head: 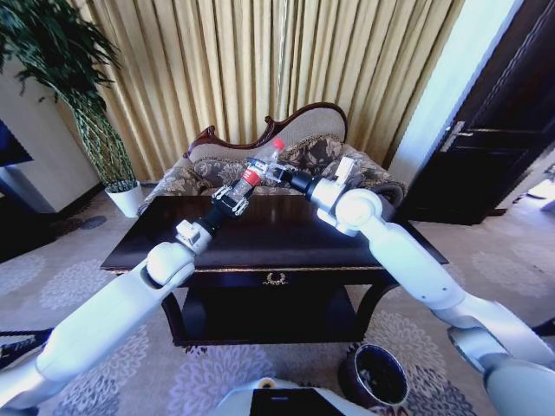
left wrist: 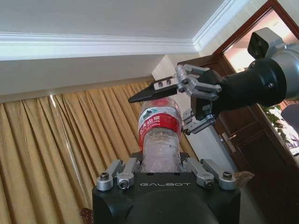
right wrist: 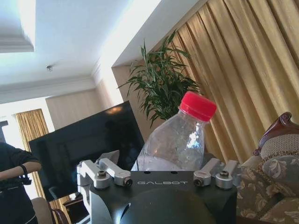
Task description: Move to the front of the table and place the trash on the table into the trash bin.
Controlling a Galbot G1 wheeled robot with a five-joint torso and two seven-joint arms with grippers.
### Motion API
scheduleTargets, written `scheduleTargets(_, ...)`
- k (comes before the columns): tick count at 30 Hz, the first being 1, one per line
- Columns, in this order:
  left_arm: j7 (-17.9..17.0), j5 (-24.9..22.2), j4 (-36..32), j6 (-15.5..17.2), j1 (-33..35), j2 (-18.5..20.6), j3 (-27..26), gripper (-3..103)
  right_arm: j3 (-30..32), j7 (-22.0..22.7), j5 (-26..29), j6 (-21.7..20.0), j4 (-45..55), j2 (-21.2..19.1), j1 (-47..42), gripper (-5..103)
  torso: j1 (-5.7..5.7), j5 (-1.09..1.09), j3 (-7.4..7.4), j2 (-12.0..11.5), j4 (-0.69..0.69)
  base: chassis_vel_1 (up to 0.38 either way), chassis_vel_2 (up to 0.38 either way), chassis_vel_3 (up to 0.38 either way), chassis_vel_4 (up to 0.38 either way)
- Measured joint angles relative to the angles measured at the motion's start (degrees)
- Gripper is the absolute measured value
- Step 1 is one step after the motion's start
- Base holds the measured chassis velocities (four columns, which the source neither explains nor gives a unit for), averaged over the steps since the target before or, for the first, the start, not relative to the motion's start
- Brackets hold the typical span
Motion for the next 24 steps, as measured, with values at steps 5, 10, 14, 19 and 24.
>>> scheduleTargets(5, 0.01, -0.13, 0.03, -0.2, 0.06, 0.26, -0.05, 34, -0.24, 0.08, -0.24, 0.08, -0.2, 0.12, 0.04, 77, 0.0, 0.0, 0.0, 0.0, 0.0, 0.0, 0.0, 0.0, 0.0)
scheduleTargets(10, 0.2, -0.1, 0.49, -0.3, 0.27, -0.01, -0.08, 34, -0.16, 0.07, -0.53, 0.23, -0.36, 0.27, -0.37, 55, 0.0, 0.0, 0.0, 0.0, 0.0, 0.0, 0.0, 0.0, 0.0)
scheduleTargets(14, 0.64, 0.02, 0.78, -0.26, -0.03, -0.43, 0.1, 34, 0.04, -0.04, -0.78, 0.32, -0.19, -0.05, -0.57, 43, 0.0, 0.0, 0.0, 0.0, 0.0, 0.0, 0.0, 0.0, 0.0)
scheduleTargets(19, 1.02, 0.08, 0.99, -0.26, -0.37, -0.81, 0.2, 34, 0.33, -0.27, -0.89, 0.35, -0.09, -0.49, -0.83, 37, 0.0, 0.0, 0.0, 0.0, -0.01, 0.0, 0.0, 0.0, 0.0)
scheduleTargets(24, 1.32, -0.47, 0.32, 0.37, 0.06, -0.3, 0.21, 41, 0.82, -0.8, -1.05, 0.34, 0.08, -0.84, -1.55, 35, 0.0, 0.0, 0.0, 0.0, 0.01, 0.0, 0.0, 0.0, 0.0)
